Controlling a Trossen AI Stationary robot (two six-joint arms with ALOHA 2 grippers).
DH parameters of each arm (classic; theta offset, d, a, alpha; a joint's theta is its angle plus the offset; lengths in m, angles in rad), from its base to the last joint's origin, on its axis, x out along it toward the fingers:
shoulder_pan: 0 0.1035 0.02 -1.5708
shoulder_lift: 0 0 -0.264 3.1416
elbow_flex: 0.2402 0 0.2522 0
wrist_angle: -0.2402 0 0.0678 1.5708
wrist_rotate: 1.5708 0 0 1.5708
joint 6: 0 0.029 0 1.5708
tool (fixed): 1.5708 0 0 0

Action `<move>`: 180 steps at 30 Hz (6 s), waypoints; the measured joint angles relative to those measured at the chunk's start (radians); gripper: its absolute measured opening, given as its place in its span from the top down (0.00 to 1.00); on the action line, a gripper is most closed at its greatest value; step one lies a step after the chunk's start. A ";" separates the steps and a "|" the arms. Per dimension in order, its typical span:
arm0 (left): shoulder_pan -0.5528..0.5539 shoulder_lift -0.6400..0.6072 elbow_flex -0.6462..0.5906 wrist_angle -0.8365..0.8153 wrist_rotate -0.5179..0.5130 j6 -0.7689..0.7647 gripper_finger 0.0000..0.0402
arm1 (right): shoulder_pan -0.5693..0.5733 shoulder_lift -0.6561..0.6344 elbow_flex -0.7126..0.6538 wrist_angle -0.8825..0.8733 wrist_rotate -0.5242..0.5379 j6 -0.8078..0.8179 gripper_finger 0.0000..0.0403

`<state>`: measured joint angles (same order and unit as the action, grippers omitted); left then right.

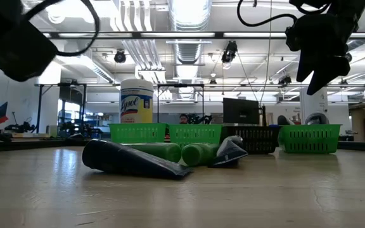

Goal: Pick & Place Travel size toiletries
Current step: Put the bottom shampoo into the left green bin, then put the left shampoo into the left green bin

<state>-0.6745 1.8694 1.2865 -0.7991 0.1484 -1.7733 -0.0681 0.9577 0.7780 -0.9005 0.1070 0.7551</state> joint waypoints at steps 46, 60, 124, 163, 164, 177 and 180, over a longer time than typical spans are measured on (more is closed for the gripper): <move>0.097 -0.440 -0.213 0.130 -0.643 0.254 0.61 | 0.000 0.001 0.000 0.202 -0.191 0.058 0.15; 0.147 -0.788 -0.536 0.786 -1.136 0.537 0.61 | 0.000 0.025 -0.001 0.380 -0.285 0.041 0.24; 0.571 -0.783 -0.669 1.209 -0.663 0.839 0.61 | -0.060 0.183 0.001 0.657 -0.399 0.073 0.35; 0.838 -0.429 -0.391 0.439 -0.410 0.580 0.51 | -0.058 0.184 0.001 0.652 -0.366 0.113 0.32; 0.838 -0.421 -0.381 0.436 -0.410 0.589 0.48 | -0.057 0.184 0.001 0.652 -0.366 0.118 0.33; 0.681 -0.536 -0.336 0.476 -0.262 1.168 0.38 | -0.047 0.181 0.001 0.643 -0.369 0.114 0.37; 0.551 -0.547 -0.328 0.459 -0.237 1.501 0.40 | -0.047 0.181 0.001 0.643 -0.369 0.105 0.35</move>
<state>-0.1233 1.3227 0.9589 -0.3404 -0.0890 -0.2722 -0.1154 1.1389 0.7788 -0.2577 -0.2619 0.8604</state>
